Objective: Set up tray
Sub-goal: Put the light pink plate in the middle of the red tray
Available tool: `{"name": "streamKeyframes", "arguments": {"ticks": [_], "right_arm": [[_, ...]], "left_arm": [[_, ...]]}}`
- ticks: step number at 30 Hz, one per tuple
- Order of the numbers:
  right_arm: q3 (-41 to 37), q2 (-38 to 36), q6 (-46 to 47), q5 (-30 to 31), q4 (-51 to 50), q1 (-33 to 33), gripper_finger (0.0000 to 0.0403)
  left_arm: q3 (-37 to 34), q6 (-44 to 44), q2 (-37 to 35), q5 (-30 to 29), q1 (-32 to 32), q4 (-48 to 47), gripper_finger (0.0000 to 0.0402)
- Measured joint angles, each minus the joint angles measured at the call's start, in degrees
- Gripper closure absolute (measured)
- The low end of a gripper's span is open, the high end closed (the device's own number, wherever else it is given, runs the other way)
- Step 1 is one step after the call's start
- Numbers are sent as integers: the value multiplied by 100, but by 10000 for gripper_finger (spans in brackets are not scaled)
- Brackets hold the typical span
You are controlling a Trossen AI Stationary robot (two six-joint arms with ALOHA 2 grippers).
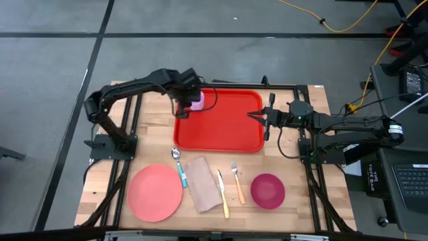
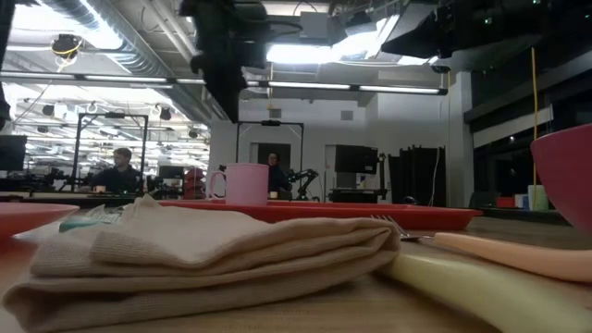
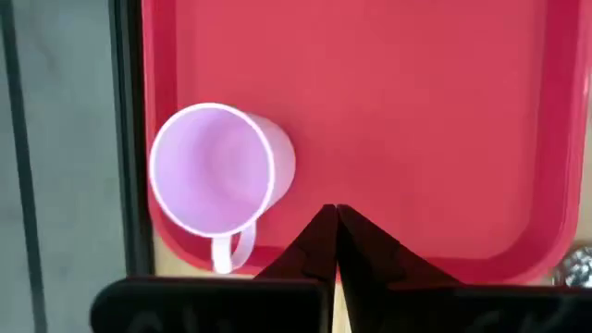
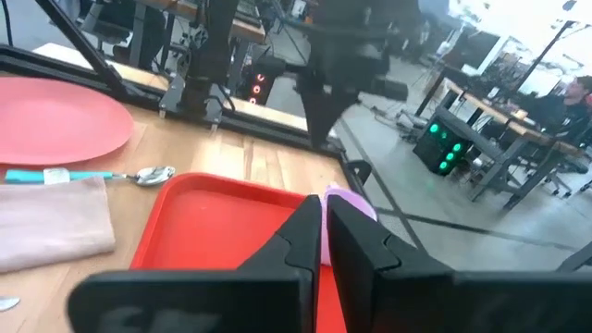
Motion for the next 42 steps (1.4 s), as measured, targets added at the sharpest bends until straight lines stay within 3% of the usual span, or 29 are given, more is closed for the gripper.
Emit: {"name": "streamKeyframes", "arguments": {"ticks": [16, 28, 34, 42], "right_arm": [[-2, 0, 252, -2, -113, 8, 374], [-2, 0, 255, -7, -114, 8, 374], [-2, 0, 255, -334, -116, 8, 374], [-2, 2, 220, -350, -70, 8, 374]], "left_arm": [[-3668, -271, -2648, 1313, -26, 3889, 399], [-5591, -450, -3447, 1459, -26, 6685, 401], [-6163, -524, -3447, 1457, -31, 7729, 400], [-6189, -1214, -3445, 1453, -100, 8405, 399]]}}
